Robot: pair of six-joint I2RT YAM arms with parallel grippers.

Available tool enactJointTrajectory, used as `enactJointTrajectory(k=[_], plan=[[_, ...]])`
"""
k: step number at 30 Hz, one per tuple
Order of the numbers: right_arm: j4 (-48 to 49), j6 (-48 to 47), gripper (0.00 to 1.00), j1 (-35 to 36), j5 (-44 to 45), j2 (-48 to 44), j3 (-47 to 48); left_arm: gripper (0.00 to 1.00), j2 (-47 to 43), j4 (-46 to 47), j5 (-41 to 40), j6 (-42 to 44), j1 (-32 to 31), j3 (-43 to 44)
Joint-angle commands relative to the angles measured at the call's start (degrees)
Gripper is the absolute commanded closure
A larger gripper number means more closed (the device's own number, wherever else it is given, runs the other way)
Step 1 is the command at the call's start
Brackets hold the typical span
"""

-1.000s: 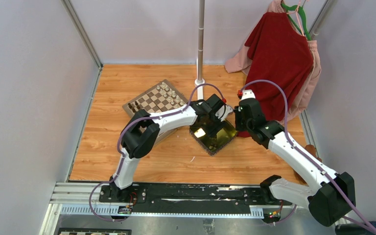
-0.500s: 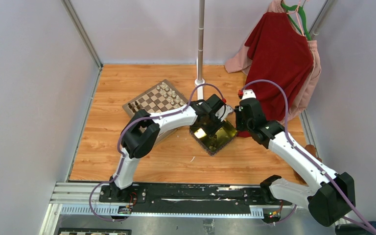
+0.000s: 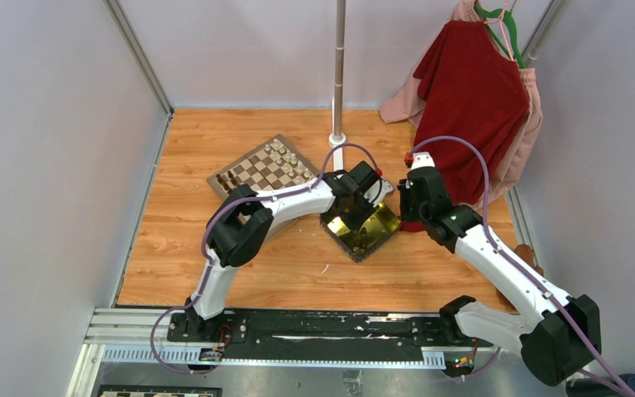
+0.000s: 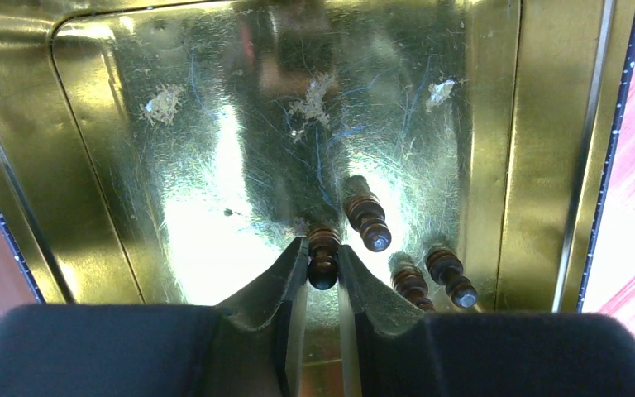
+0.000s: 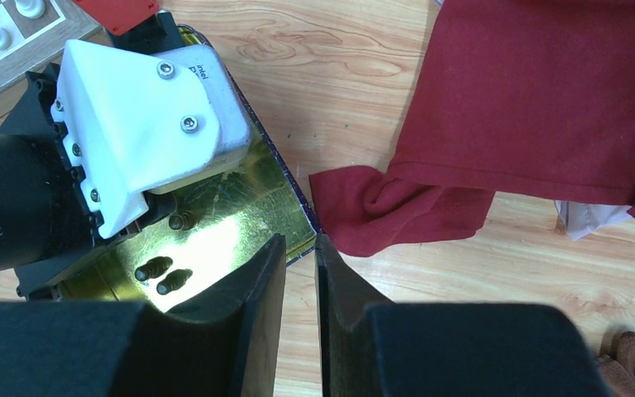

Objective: Set up the chess pieces on the board
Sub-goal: Pick up the chess piece from the storage box.

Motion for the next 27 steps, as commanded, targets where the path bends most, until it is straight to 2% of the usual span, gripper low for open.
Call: enactJointTrajectory(k=[1,5,9,27], plan=[[-0.02,-1.10,0.76,-1.07,-0.10,-1.49,-1.08,0.78,1.26,0.30,0.13,0.08,-0.52,1.44],[-0.01,-1.30,0.76,-1.03,-0.41,-1.78,-1.17,0.86,0.99,0.21,0.00,0.08,-0.61,1.45],[-0.01,-1.32,0.76,-1.07,-0.74,-1.95,-1.09,1.00,-0.02,-0.52,-0.67,0.08,-0.94,1.33],[-1.04,-1.43,0.77,-1.11,-1.75,-3.36,0.58,1.00,-12.51,-5.17,-12.49,-4.23,-1.05,-0.03]])
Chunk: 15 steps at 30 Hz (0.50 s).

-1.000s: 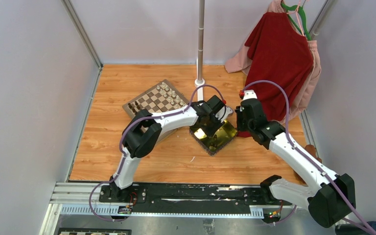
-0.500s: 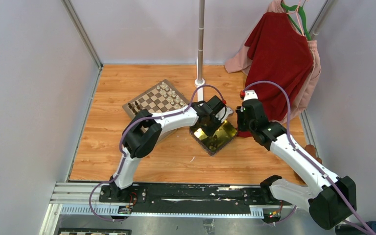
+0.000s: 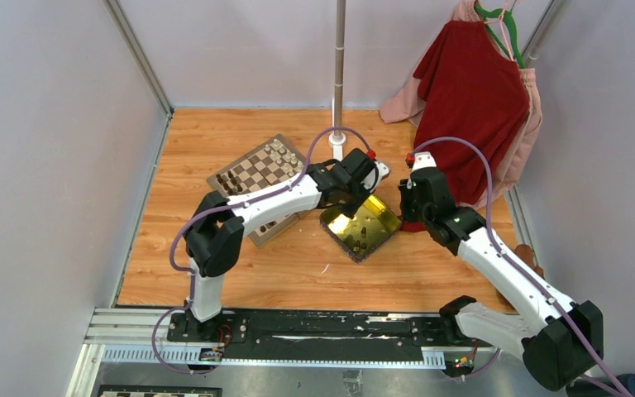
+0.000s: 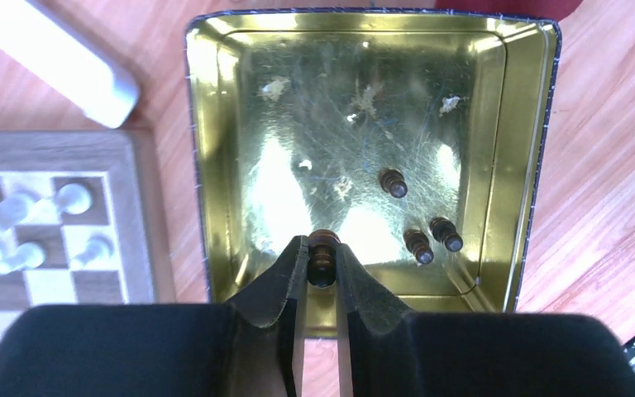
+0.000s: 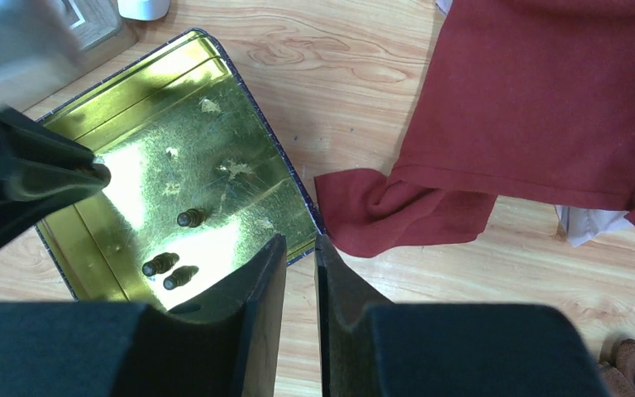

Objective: Set up the chess pieces on the board
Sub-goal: Pick up the chess piece from the storage box, then place the chess piece on the chessboard.

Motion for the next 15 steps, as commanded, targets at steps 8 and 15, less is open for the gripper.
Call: enactJointTrajectory(k=[8,15], plan=[[-1.43,-0.24,0.77,-0.76,-1.44,-2.74,1.17,1.00,-9.09,-4.88,-14.86,-4.14,2.38,-0.55],[-1.73,-0.64,0.77,-0.77,-1.76,-2.61,1.73,1.00,-13.64,-3.50,-15.66,-13.29,12.80,-5.73]])
